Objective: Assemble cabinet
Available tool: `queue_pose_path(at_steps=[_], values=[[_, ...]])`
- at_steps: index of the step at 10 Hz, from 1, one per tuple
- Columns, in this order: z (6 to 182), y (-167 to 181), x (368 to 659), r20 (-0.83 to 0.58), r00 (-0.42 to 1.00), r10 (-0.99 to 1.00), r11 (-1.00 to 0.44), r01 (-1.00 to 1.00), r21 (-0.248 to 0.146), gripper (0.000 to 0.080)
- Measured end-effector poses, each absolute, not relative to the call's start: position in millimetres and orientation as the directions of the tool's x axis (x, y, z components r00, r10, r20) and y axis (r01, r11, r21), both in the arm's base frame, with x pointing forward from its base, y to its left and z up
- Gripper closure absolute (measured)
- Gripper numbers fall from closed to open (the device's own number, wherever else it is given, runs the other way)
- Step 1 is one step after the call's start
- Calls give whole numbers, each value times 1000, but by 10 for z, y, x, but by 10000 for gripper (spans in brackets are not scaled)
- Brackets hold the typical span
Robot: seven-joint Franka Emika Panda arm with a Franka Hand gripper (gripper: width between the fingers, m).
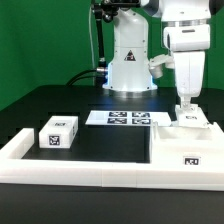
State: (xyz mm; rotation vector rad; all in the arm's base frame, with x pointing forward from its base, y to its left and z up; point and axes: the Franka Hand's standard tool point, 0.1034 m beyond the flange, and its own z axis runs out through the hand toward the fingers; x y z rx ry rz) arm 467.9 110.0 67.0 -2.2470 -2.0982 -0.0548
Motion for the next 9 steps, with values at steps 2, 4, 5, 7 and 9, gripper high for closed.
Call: queue_pose_path(at_steps=[2,4,5,7,9], values=[[650,1087,4647,71,71,995,-69,997,-29,738],[643,1083,4596,67,72,995,-70,997,-34,738],[649,1083,4562,65,72,995,-70,997,-36,738],[647,1093,4535,64,70,996,-68,997,-38,738],[650,1152,4524,66,78,995,-75,996,-40,738]])
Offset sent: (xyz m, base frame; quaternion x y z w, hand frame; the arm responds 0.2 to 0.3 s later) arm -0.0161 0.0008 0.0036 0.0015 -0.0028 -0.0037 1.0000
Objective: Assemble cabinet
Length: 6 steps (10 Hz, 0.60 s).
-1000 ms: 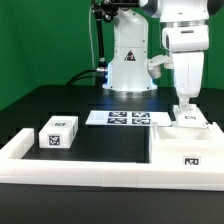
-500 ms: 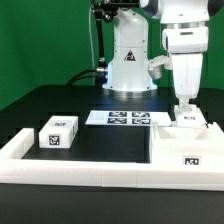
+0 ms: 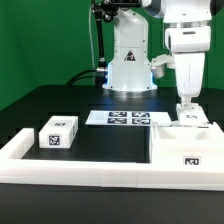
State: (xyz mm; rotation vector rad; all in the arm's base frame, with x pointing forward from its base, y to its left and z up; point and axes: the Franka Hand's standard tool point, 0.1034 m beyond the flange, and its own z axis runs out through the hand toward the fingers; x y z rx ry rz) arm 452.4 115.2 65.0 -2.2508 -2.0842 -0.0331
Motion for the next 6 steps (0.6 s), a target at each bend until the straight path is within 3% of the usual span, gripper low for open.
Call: queue_pose_path(at_steps=[6], values=[[657,1159,4612,71,87,994,-85,996,-37,738]])
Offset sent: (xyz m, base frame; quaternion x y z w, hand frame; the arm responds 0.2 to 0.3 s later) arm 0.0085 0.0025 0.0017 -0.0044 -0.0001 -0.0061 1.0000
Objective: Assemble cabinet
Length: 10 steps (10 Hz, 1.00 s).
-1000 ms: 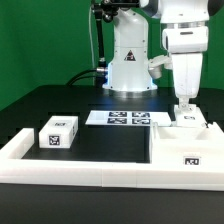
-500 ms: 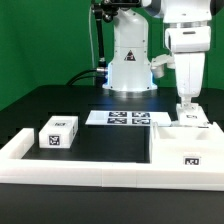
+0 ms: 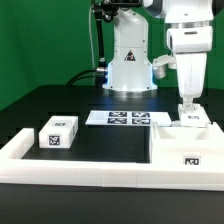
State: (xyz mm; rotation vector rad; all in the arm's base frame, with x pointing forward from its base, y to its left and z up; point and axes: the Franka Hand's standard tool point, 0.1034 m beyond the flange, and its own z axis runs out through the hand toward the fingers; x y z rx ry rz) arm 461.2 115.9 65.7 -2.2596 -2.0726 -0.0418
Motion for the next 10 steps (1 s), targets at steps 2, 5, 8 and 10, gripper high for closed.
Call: queue_pose_path(at_steps=[2,5,8,10], values=[[690,1165,4708,72,90,993,-88,996,-34,738],[652,1183,4894,85,88,993,-85,996,-40,738],[635,1152,5016,98,72,993,-70,997,-23,738],[635,1151,5016,98,73,993,-71,997,-23,738]])
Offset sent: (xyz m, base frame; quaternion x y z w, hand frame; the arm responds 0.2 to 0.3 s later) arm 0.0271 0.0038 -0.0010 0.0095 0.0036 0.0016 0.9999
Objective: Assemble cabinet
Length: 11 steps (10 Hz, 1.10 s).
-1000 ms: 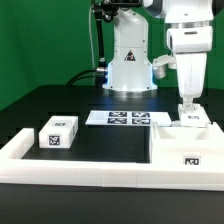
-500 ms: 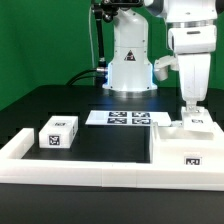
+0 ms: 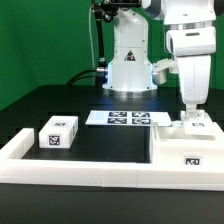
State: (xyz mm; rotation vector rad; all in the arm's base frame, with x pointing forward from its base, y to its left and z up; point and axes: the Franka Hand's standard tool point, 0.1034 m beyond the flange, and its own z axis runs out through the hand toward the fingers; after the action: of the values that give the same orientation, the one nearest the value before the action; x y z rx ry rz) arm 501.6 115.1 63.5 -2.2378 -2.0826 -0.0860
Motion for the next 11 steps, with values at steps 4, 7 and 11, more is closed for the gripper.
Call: queue_pose_path(at_steps=[4,7,11], values=[[647,1125,5398,118,74,990,-74,997,1,738],[645,1116,5816,140,91,986,-96,995,31,738],[639,1122,5828,130,78,988,-82,996,20,737]])
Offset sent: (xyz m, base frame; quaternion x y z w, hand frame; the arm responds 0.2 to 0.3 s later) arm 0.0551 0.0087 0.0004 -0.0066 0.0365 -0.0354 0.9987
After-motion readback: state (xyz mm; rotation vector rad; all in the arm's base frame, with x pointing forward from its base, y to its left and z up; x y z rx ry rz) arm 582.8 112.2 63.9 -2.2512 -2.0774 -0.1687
